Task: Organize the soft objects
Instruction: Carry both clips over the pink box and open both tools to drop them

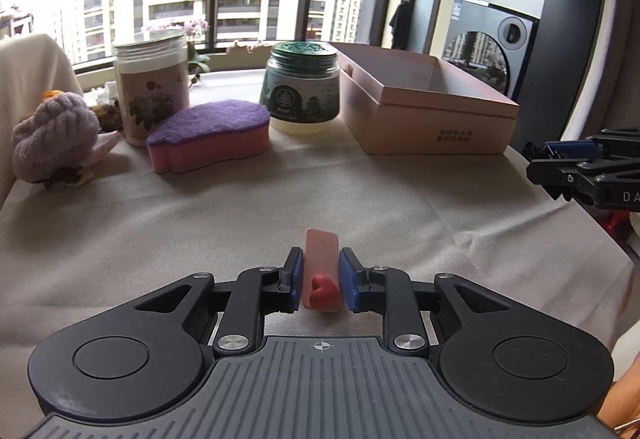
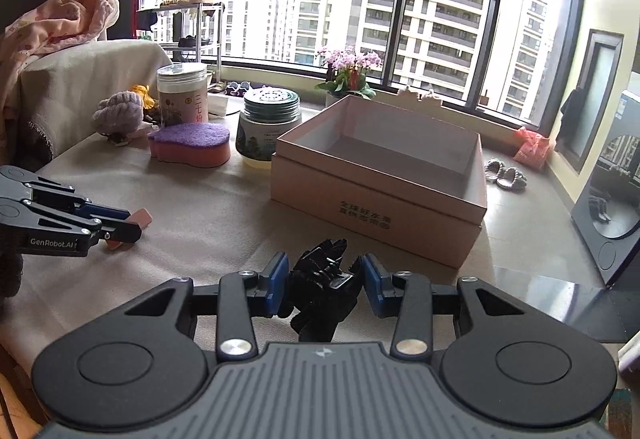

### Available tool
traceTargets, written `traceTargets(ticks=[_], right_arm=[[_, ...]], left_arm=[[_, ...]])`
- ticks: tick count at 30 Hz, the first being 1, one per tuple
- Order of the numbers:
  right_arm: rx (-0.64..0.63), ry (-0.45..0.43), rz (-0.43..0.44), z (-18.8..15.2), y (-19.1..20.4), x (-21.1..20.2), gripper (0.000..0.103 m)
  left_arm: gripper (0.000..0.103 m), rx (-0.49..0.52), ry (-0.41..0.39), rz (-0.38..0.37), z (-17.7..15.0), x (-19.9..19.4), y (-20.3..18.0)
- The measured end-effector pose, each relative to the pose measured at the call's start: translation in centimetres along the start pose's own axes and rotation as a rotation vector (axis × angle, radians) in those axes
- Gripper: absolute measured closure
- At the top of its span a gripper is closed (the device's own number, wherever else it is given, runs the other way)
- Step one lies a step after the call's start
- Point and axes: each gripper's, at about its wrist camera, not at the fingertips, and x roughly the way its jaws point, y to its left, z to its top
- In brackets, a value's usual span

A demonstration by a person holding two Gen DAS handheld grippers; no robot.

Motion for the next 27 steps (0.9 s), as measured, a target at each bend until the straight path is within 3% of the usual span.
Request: traceTargets(ticks=[10, 15, 18, 20, 22, 23, 24, 25, 27], right_arm=[[0.017, -0.060, -0.013, 0.8, -1.5, -1.1, 0.063], [-0.010, -0.125, -0.021, 3.1, -2.6, -1.1, 0.063], [-0.037, -0.190, -0.059, 5.4, -3.5, -0.1, 0.063], [-0.028, -0.225, -0.083, 7.2, -4.5, 1.2, 0.063], [0.000, -0.250, -0.078, 8.5, -5.6, 2.8, 0.054], [0.016, -0.233, -0.099, 8.8, -6.0, 4.0, 0.038], [0.032, -0.215, -0.125, 8.9, -6.2, 4.9, 0.033], [0.045, -0.199, -0.143, 8.5, -6.2, 5.7, 0.033], [0.059, -0.168, -0.135, 7.1, -5.7, 6.6, 0.033]], left_arm=[[0.078, 0.076, -0.040, -0.028, 2.8, -1.2, -3.3], [0.078, 0.099, -0.114, -0.085, 9.4, -1.0, -4.7], [0.078, 0.142, -0.170, -0.162, 15.3, 0.5, -6.3], [0.077, 0.107, -0.205, -0.239, 18.8, 2.5, -6.6], [0.077, 0.002, -0.167, -0.348, 20.8, 5.8, -6.0], [0.077, -0.043, -0.148, -0.397, 21.0, 7.5, -5.6], [0.076, -0.072, -0.130, -0.422, 20.8, 9.2, -5.1], [0.076, -0.087, -0.108, -0.396, 20.4, 10.5, -4.8], [0.078, -0.076, -0.092, -0.250, 19.2, 12.1, -4.5]])
